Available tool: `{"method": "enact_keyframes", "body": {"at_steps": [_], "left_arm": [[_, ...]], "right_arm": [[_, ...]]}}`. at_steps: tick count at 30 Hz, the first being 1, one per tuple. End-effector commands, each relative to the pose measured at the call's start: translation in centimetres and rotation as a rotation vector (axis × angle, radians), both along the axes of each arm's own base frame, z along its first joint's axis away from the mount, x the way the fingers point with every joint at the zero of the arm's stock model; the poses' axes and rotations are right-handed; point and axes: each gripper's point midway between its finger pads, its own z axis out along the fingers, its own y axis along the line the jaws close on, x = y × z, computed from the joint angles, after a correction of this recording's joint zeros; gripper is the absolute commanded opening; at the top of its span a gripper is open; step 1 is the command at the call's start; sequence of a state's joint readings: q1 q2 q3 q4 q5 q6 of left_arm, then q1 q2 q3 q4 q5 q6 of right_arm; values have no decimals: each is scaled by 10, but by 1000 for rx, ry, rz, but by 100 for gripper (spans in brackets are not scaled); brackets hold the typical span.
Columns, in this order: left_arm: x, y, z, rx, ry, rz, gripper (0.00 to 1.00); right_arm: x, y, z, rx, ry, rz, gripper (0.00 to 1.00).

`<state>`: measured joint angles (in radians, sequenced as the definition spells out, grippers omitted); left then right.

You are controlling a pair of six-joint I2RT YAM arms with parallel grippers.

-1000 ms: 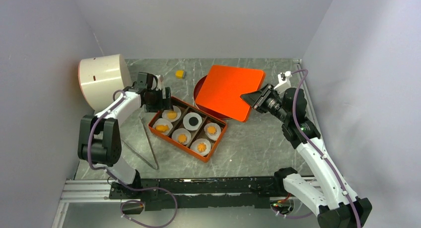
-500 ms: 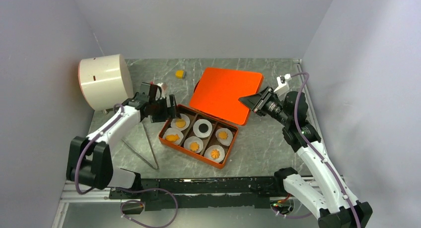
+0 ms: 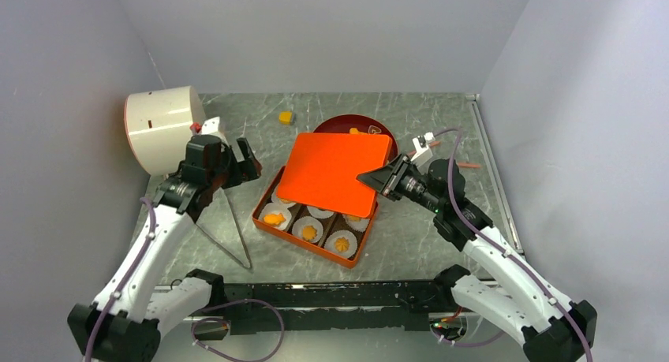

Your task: Pack the cookies

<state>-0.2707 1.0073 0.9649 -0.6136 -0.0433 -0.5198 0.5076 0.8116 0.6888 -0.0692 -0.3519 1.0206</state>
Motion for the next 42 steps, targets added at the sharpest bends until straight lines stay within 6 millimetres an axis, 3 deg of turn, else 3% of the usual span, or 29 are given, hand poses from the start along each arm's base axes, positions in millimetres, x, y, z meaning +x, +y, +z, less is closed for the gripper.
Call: {"method": "enact_keyframes", "body": {"at_steps": [1, 6, 14, 20, 22, 26, 30, 36, 42], "left_arm": [[-4, 25, 16, 23, -96, 133, 97], [-3, 34, 16, 41, -124, 179, 97], [-2, 18, -5, -13, -76, 124, 97], [1, 11, -24, 2, -13, 82, 97], [2, 10, -26, 4, -11, 70, 97], [1, 11, -25, 8, -10, 77, 97], [3, 18, -8, 21, -46, 114, 97], [8, 34, 25, 67, -127, 177, 97], [10, 37, 24, 92, -118, 180, 97]], "right_arm": [[11, 8, 49, 163, -105, -87, 0], [5, 30, 29, 202, -38, -113, 0], [-4, 64, 6, 261, 16, -99, 0], [-4, 46, -24, 231, 60, -193, 0], [-9, 44, -18, 255, 40, -178, 0], [-9, 40, 19, 259, -39, -174, 0], [-12, 40, 45, 292, -85, -157, 0], [-15, 60, 33, 357, -43, -81, 0], [-8, 75, 24, 356, -34, -61, 0]]}}
